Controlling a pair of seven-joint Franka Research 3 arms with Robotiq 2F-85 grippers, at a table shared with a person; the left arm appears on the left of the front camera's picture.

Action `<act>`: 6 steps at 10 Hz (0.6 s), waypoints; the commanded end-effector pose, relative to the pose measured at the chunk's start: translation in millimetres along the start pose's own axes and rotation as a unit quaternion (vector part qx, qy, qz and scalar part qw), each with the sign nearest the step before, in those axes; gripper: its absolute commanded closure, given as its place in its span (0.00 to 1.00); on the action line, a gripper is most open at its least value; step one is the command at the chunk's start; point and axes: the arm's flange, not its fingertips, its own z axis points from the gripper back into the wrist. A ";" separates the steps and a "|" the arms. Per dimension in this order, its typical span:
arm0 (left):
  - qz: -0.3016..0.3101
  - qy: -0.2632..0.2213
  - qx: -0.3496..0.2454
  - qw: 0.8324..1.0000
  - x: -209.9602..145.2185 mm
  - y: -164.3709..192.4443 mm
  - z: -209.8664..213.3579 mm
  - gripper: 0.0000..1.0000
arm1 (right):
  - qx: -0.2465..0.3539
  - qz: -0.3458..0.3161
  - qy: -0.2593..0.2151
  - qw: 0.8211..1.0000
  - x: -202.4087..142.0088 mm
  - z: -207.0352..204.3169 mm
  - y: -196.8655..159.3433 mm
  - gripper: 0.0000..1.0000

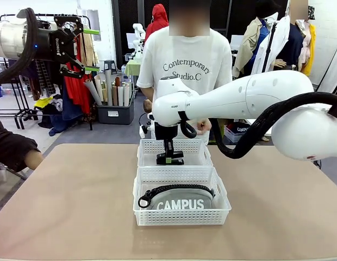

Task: Distribute items into two baskets.
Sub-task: Place the picked Stapler into the Organizing basket as instructed by the person.

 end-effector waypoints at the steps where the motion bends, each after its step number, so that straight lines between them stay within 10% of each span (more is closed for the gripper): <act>1: -0.001 0.000 -0.002 1.000 -1.4 -1.2 0.6 0.00 | -0.009 -0.011 0.023 1.000 4.9 5.4 -7.4 0.74; 5: -0.001 0.000 -0.002 1.000 -1.4 -1.2 0.6 0.00 | -0.003 -0.021 0.021 1.000 3.2 7.6 -7.4 0.00; 6: -0.001 0.000 -0.002 1.000 -1.4 -1.2 0.6 0.00 | 0.001 -0.023 0.018 1.000 1.3 9.5 -6.9 0.00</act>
